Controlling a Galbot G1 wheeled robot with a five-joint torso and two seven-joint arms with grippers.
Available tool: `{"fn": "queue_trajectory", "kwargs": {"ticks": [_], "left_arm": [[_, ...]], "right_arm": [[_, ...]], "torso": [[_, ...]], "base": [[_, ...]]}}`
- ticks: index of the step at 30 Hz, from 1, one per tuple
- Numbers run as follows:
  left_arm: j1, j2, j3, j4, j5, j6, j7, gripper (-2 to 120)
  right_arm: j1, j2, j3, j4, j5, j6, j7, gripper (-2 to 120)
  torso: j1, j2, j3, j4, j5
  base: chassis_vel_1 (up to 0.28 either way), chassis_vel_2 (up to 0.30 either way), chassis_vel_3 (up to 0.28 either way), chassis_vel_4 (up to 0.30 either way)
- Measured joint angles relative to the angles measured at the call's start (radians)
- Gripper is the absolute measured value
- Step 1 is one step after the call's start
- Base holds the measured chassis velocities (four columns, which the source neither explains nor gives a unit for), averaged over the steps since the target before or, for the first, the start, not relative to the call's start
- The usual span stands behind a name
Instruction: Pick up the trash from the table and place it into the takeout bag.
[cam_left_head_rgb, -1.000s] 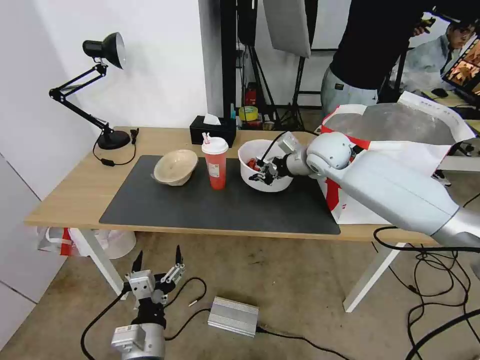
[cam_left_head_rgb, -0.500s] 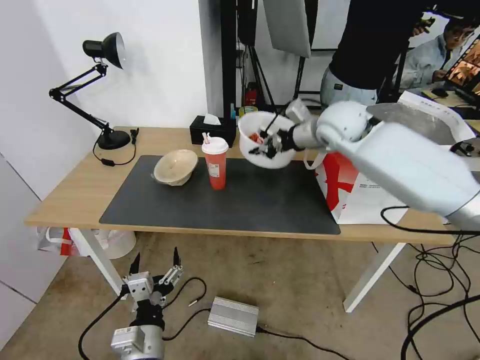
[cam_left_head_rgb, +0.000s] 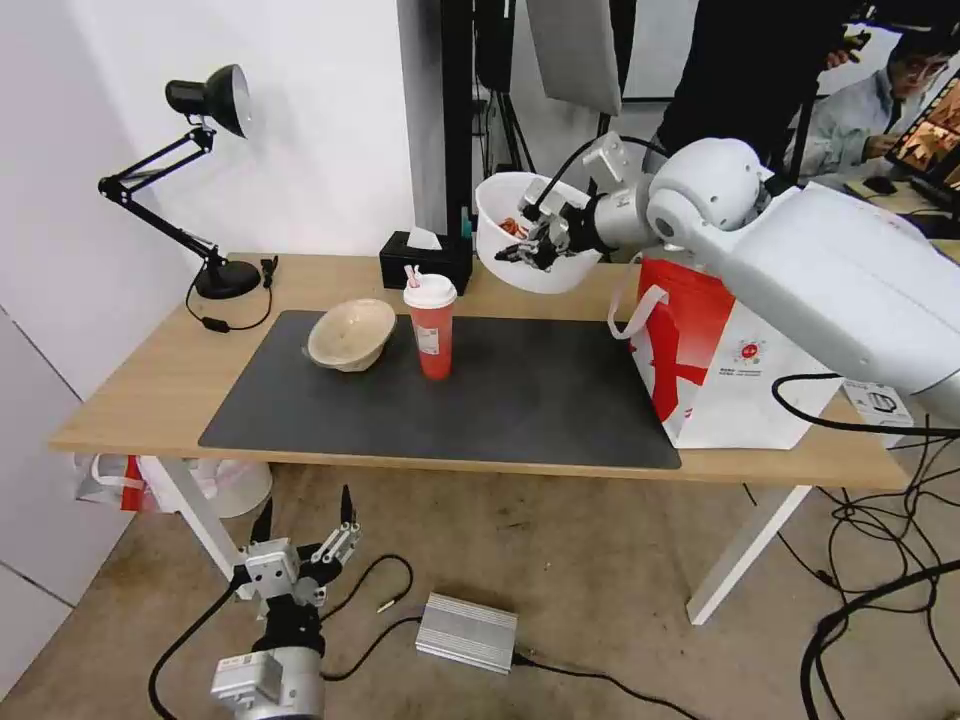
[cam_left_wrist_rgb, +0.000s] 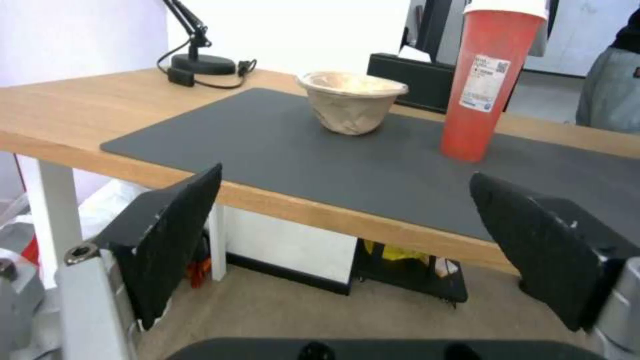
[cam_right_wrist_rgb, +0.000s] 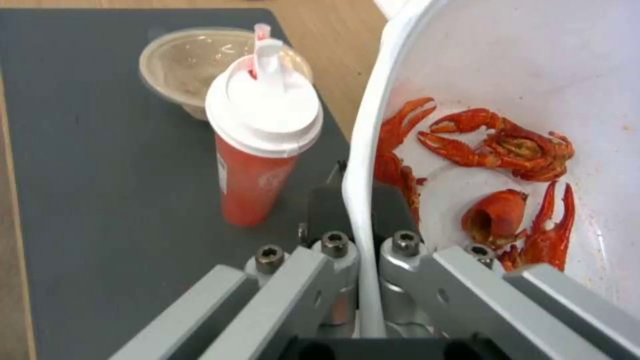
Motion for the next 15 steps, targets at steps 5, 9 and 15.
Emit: {"fn": "queue_trajectory", "kwargs": {"ticks": [5,9,15], "left_arm": [[0.000,0.000,0.001,0.000,0.002,0.000,-0.003,100],[0.000,0.000,0.003,0.000,0.003,-0.001,-0.003,100],[-0.002,0.000,0.004,0.001,0.005,-0.001,-0.003,100]], "right_arm": [[0.023,-0.018,0.000,0.017,0.001,-0.009,-0.003,0],[0.038,-0.034,0.001,0.028,0.009,-0.014,-0.006,0],[0.048,-0.064,0.005,0.046,0.025,-0.017,-0.004,0]], "torso": [[0.000,0.000,0.000,-0.0001,0.0001],[0.000,0.000,0.000,0.0000,0.0000],[0.000,0.000,0.000,-0.0001,0.0000]], "base": [[0.000,0.000,0.000,0.000],[0.000,0.000,0.000,0.000],[0.000,0.000,0.000,0.000]]}}
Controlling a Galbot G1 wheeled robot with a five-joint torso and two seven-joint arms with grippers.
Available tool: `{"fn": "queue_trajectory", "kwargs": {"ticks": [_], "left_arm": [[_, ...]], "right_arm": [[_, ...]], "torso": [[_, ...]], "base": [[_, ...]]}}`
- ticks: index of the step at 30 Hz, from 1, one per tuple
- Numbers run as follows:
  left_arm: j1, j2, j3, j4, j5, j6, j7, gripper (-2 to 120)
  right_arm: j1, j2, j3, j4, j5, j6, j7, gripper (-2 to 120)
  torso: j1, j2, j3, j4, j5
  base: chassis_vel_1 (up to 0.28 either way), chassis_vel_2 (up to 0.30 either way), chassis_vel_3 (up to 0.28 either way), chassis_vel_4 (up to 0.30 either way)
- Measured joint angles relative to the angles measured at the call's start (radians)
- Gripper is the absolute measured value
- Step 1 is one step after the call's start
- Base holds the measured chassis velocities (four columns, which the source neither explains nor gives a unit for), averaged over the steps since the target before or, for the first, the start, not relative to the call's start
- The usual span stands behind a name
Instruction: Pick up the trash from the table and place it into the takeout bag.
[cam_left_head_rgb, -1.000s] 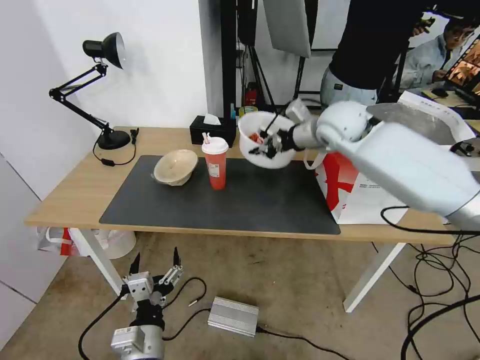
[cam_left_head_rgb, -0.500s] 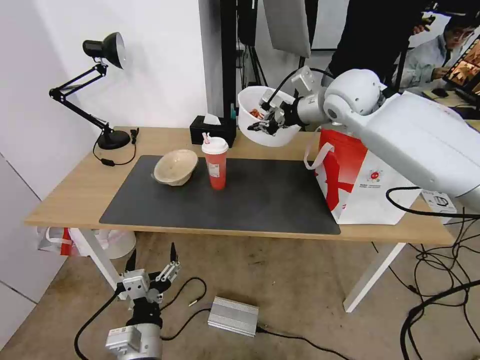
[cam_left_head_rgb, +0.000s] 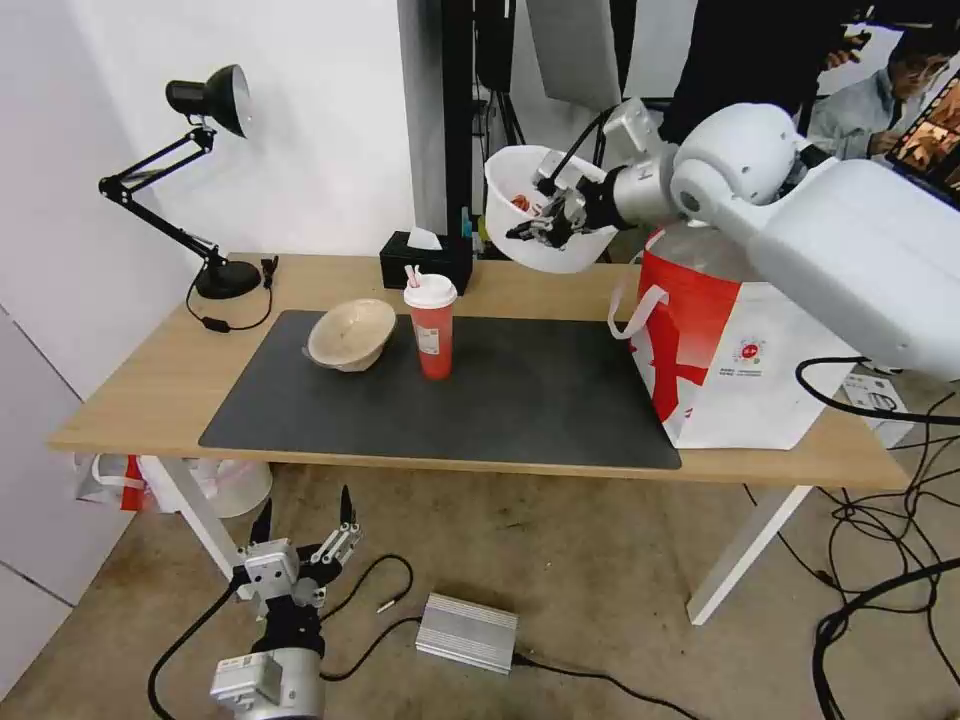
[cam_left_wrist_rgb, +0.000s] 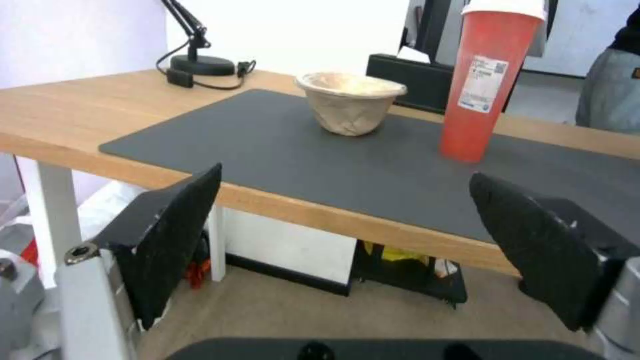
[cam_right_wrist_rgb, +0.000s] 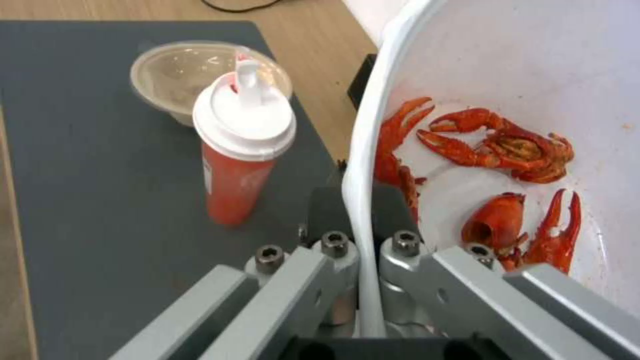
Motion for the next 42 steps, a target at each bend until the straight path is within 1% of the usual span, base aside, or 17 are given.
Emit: {"fn": "queue_trajectory", "kwargs": {"ticks": [9,27,42], "left_arm": [[0.001,0.000,0.005,-0.001,0.007,0.000,0.000,100],[0.010,0.001,0.013,0.005,0.021,-0.003,0.002,100],[0.010,0.002,0.018,0.015,0.020,-0.003,0.004,100]], "right_arm": [[0.015,-0.070,0.020,0.021,0.031,-0.001,0.000,0],[0.062,-0.143,0.030,0.023,0.068,-0.002,0.000,0],[0.014,-0.222,0.086,0.040,0.080,-0.008,-0.003,0]], "torso": [[0.000,0.000,0.000,0.0000,0.0000],[0.000,0.000,0.000,-0.0001,0.0000],[0.000,0.000,0.000,0.0000,0.0001]], "base": [[0.000,0.000,0.000,0.000],[0.000,0.000,0.000,0.000],[0.000,0.000,0.000,0.000]]}}
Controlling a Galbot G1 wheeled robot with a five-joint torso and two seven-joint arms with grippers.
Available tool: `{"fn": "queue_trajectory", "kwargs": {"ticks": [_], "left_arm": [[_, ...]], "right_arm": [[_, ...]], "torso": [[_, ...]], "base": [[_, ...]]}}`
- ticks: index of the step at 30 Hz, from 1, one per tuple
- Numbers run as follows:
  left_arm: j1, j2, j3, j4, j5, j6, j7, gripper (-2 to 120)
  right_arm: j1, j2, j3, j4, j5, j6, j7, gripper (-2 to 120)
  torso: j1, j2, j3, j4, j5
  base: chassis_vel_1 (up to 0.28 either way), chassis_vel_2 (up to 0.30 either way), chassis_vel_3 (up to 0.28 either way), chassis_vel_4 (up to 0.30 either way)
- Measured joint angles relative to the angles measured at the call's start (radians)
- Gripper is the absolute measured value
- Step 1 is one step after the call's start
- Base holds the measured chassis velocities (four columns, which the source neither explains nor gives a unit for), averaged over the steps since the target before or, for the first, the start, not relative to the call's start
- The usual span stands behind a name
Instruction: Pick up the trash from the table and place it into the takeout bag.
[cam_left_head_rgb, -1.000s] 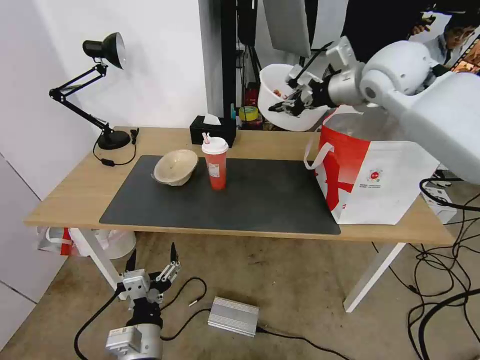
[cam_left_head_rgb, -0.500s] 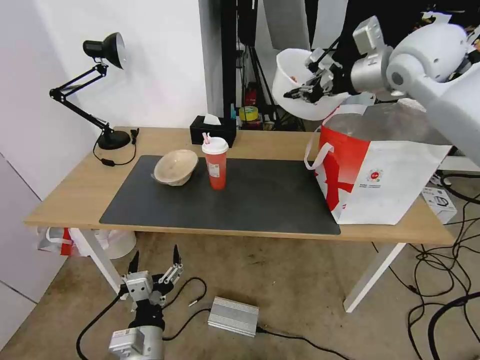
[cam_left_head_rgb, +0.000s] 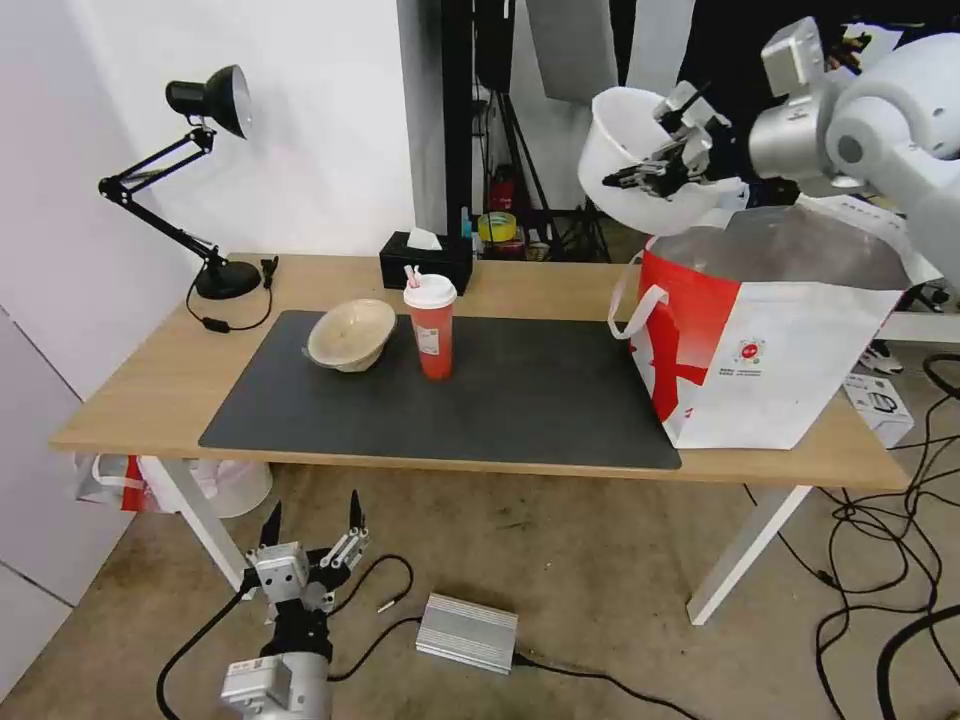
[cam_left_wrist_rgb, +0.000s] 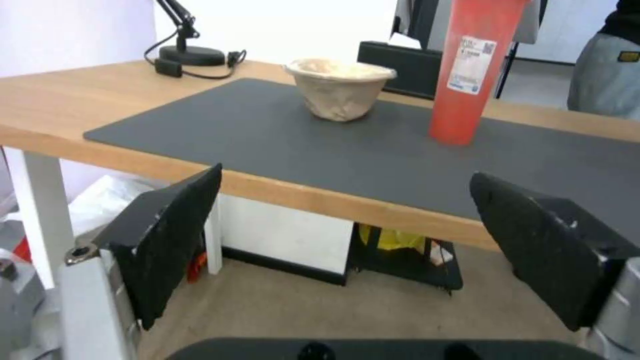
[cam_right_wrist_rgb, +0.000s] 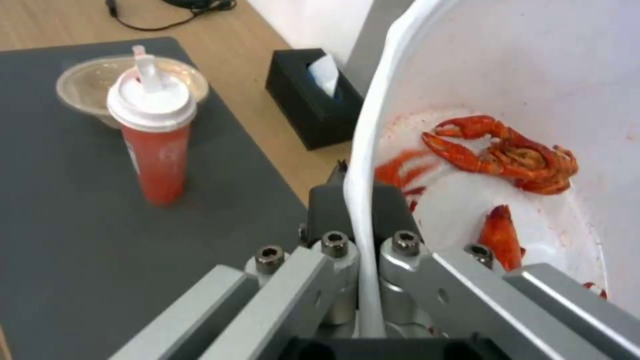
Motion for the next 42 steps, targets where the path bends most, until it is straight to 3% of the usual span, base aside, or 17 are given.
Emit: {"fn": "queue_trajectory", "kwargs": {"ticks": [29,42], "left_arm": [[-0.020,0.006,0.007,0.003,-0.004,0.005,0.002,100],[-0.013,0.005,0.004,-0.004,-0.004,0.006,0.003,100]], "right_arm": [[-0.166,-0.132,0.132,0.069,-0.011,0.003,0.000,0],[-0.271,-0.138,0.216,0.100,-0.011,-0.003,0.015,0]], "torso": [[0.000,0.000,0.000,0.0000,-0.0001],[0.000,0.000,0.000,0.0001,-0.0001]], "base": [[0.000,0.000,0.000,0.000],[0.000,0.000,0.000,0.000]]}}
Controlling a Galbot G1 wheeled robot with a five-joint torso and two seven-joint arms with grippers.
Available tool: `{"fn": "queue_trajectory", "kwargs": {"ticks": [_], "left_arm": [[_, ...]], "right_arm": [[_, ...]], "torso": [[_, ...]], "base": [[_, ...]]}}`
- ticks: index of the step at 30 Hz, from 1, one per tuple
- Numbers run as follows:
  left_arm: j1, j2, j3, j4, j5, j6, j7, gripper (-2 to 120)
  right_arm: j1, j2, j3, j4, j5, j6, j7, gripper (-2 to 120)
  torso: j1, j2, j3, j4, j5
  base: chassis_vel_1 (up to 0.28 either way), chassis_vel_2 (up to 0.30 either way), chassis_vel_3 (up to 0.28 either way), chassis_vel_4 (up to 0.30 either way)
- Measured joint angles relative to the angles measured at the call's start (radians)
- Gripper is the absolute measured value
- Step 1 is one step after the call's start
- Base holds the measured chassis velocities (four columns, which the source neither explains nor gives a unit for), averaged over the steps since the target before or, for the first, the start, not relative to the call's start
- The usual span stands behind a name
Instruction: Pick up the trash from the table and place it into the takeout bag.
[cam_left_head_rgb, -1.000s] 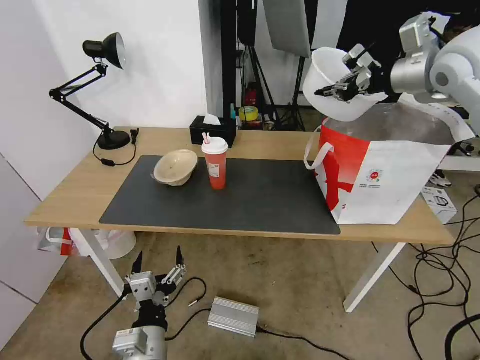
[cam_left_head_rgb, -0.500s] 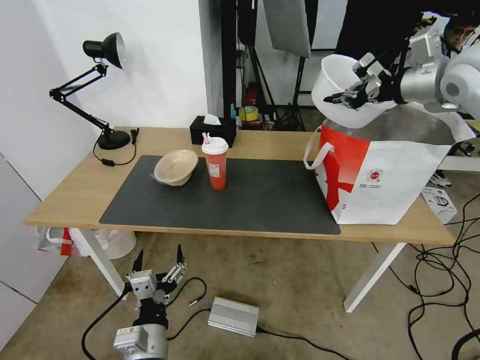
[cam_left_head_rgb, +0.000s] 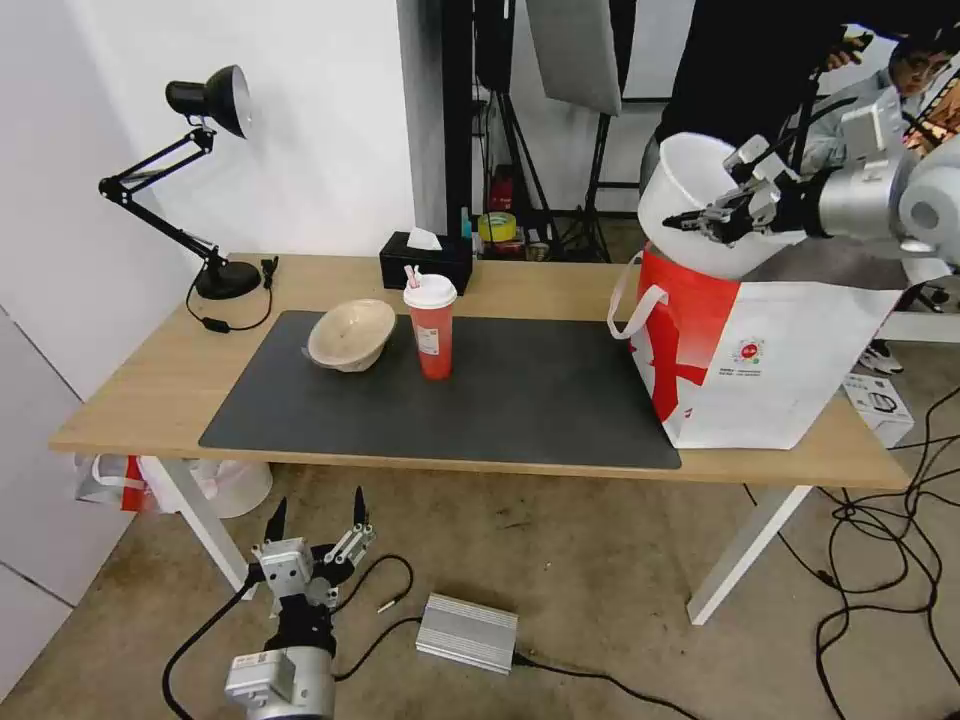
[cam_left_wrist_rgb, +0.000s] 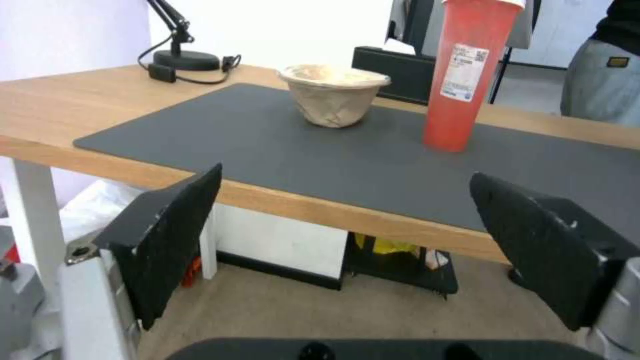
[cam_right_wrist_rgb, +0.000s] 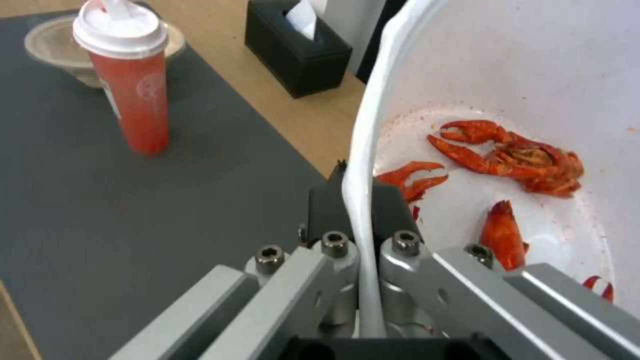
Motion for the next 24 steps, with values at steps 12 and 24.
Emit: {"fn": "queue_trajectory", "kwargs": {"ticks": [12,24], "left_arm": [[0.009,-0.005,0.003,-0.004,0.004,0.000,0.031,100],[0.012,-0.005,0.005,0.000,0.004,-0.001,0.036,100]], "right_arm": [[-0.082,0.000,0.045,0.019,-0.020,-0.002,0.007,0],[-0.132,0.020,0.079,0.023,-0.022,-0.002,0.018,0]], "torso": [[0.000,0.000,0.000,0.0000,-0.0001],[0.000,0.000,0.000,0.0000,-0.0001]], "base": [[0.000,0.000,0.000,0.000],[0.000,0.000,0.000,0.000]]}}
